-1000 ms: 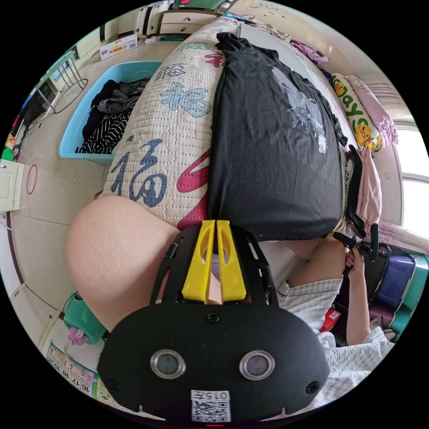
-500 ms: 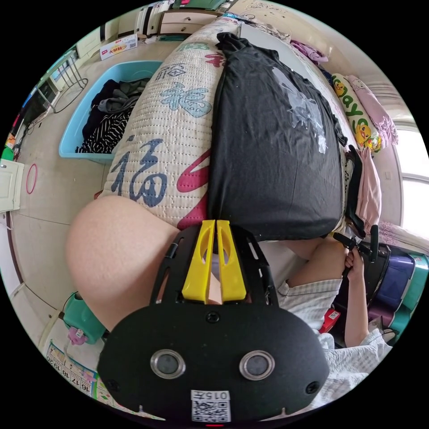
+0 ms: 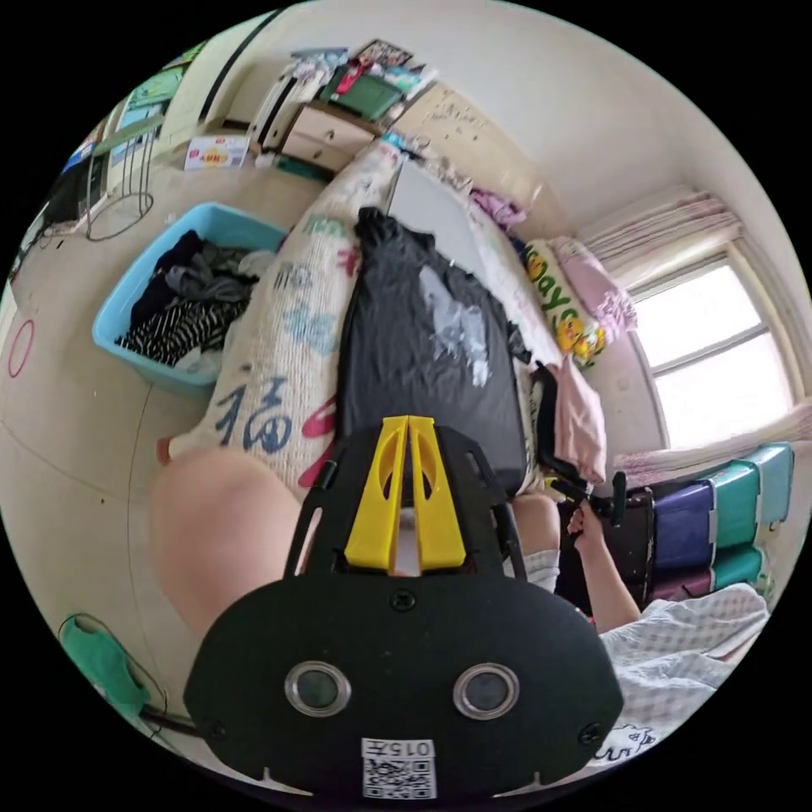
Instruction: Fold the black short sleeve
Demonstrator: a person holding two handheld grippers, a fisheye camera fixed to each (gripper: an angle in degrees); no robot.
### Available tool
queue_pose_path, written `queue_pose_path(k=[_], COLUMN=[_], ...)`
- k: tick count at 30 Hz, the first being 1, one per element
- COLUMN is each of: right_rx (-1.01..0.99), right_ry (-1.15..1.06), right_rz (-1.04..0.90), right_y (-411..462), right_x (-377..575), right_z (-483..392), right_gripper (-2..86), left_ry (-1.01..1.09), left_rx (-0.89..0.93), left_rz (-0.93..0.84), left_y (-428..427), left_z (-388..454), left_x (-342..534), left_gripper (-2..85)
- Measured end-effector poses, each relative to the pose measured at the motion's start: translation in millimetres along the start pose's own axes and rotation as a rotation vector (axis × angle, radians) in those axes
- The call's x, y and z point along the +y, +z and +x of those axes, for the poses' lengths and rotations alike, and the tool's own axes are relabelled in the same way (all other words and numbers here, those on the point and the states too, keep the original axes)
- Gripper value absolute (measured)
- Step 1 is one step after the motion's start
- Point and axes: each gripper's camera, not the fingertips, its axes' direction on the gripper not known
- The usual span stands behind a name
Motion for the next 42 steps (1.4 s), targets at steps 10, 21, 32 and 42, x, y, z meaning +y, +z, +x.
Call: queue_pose_path(k=[10, 21, 32, 42], right_rx=[-0.242, -0.297, 0.241, -0.296], right_ry=[-0.518, -0.918, -1.028, -0.523], right_rz=[0.219, -0.001, -0.109, -0.046], right_y=[1, 161, 300, 230], right_x=[-56, -170, -208, -223], right_z=[-198, -469, -569, -374], right_gripper=[-0.3, 6.1, 3.7, 0.7], left_ry=[-0.021, 0.004, 0.151, 0.146], left_rx=[-0.017, 0.047, 0.016, 0.061], left_rz=[-0.057, -0.196, -0.253, -0.255], left_y=[105, 177, 173, 165], left_z=[-73, -97, -88, -86], left_x=[-140, -184, -204, -207], left_gripper=[6.4, 5.8, 6.0, 8.5])
